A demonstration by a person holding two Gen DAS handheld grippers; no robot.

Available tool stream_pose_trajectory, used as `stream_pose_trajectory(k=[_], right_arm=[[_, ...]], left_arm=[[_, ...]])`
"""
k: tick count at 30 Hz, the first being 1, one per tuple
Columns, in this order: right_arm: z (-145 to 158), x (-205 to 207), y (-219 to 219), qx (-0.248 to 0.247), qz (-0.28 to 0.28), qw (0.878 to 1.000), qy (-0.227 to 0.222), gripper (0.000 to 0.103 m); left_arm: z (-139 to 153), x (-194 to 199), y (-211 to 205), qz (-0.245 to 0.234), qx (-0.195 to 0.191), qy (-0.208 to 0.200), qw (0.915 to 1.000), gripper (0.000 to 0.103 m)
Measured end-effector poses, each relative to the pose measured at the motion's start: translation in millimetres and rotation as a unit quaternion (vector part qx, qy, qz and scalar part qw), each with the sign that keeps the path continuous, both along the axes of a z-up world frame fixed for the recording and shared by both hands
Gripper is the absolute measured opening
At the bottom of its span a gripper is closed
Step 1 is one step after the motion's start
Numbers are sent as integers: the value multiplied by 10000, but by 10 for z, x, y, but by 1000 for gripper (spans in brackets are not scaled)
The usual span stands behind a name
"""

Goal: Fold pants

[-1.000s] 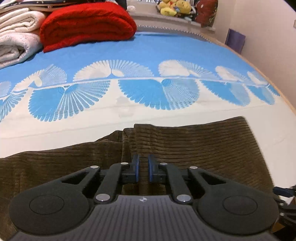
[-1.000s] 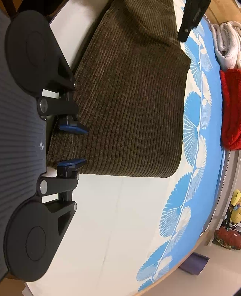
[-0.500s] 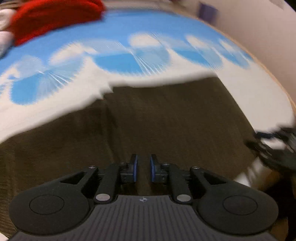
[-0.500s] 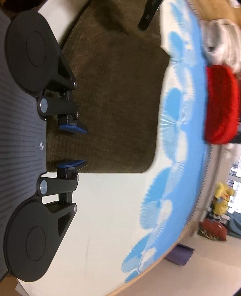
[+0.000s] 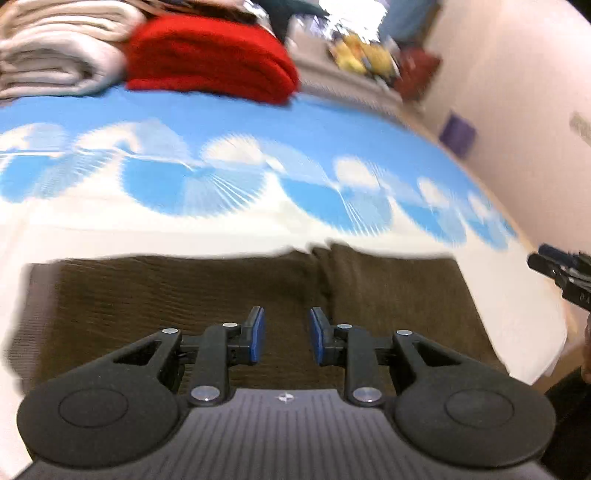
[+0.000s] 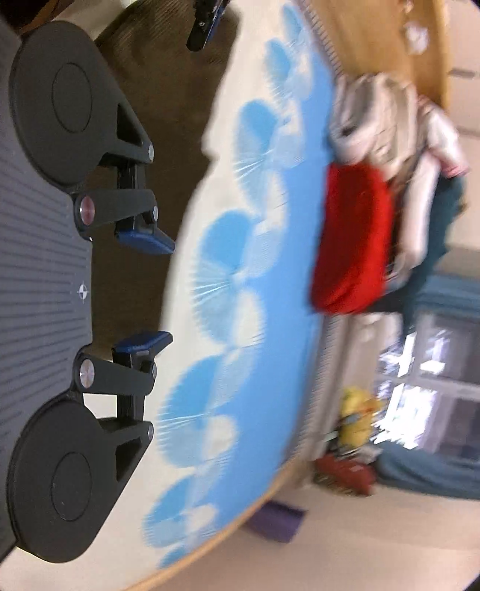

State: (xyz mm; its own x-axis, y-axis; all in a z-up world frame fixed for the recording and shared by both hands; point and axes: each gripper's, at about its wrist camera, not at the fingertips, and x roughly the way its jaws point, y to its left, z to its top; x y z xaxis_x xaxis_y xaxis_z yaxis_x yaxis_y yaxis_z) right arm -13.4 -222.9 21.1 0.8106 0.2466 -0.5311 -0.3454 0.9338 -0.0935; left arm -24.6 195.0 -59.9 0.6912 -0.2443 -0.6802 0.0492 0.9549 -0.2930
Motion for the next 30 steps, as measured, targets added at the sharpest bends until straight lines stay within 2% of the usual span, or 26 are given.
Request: stream_pose_trajectory(k=[3,5,7,9,14,15,17,19,26,30], right_arm=[[70,17,-41,258,26,9994,-215,58],[19,91,-58,518,-177,9985,-61,59],[-58,97,5,488,-213,9986,-40,59],[-150,118,72,468,-187,9987,-8,59],[-278,239,159,389,-65,9986,364,59],[-301,274,161,421,-83,9979,477,59],[-346,330,157,469,-132,9965,680,60],[-369,349,163,477,-150,9959,753,60],[-374,330,8,590,-240,9950,774,60],[-388,358,-150,690,-390,9929,891,60]], left_arm=[[50,-206,455,368,14,-79,9993,40],[-36,-323,737,818,-51,136,9965,44],[-155,-390,1028,1367,-278,548,9887,47],[-284,-452,1291,1848,-570,868,9773,52],[-489,-518,1672,2616,-1076,1436,9483,60],[-531,-516,1741,2711,-1204,1480,9434,62],[-588,-482,1784,2864,-1383,1563,9351,74],[-636,-412,1761,2957,-1352,1698,9303,78],[-873,-183,1715,2910,-1300,2098,9243,80],[-1032,-26,1620,2901,-1127,2380,9201,82]])
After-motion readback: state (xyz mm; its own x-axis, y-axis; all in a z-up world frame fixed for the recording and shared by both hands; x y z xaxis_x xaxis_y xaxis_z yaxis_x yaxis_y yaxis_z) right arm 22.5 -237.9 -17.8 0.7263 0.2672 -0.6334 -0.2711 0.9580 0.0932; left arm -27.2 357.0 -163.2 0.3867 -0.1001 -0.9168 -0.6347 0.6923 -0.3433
